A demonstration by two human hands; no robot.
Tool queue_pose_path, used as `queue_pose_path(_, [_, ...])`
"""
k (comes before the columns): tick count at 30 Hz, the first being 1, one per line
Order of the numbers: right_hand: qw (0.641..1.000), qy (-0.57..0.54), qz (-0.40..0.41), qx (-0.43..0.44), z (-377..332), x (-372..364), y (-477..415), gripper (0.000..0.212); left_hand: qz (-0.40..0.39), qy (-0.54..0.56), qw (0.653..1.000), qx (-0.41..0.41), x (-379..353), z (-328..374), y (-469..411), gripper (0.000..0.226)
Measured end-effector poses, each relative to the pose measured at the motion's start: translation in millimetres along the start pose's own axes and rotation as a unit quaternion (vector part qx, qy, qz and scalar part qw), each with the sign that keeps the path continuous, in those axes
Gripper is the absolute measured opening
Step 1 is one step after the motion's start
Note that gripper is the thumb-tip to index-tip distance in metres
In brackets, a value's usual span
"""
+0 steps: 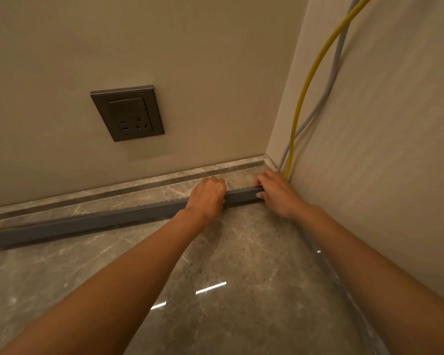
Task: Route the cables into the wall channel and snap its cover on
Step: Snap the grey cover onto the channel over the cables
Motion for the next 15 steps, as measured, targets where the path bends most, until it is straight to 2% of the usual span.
queue_pose_path(4, [0.998, 0.021, -0.049, -0.016, -1, 1, 2, 0.018, 0.009, -0.024, 1.000, -0.006, -3, 2, 1, 0.027])
queue_pose_path(15, [0.997, 0.033, -0.066, -0.009, -2, 2, 7, 0.007, -0.027, -0.067, 0.997, -0.001, 8, 11, -2, 0.033])
Point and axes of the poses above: each hand's wrist, its own y-axis away from the middle knuckle, its own x-axis out of the back of the hand, z = x × y, the point moved 1 cm from there along -y, towards the middle knuckle, and after that the axes turned 12 degrees about -z, right-handed, at the moved point
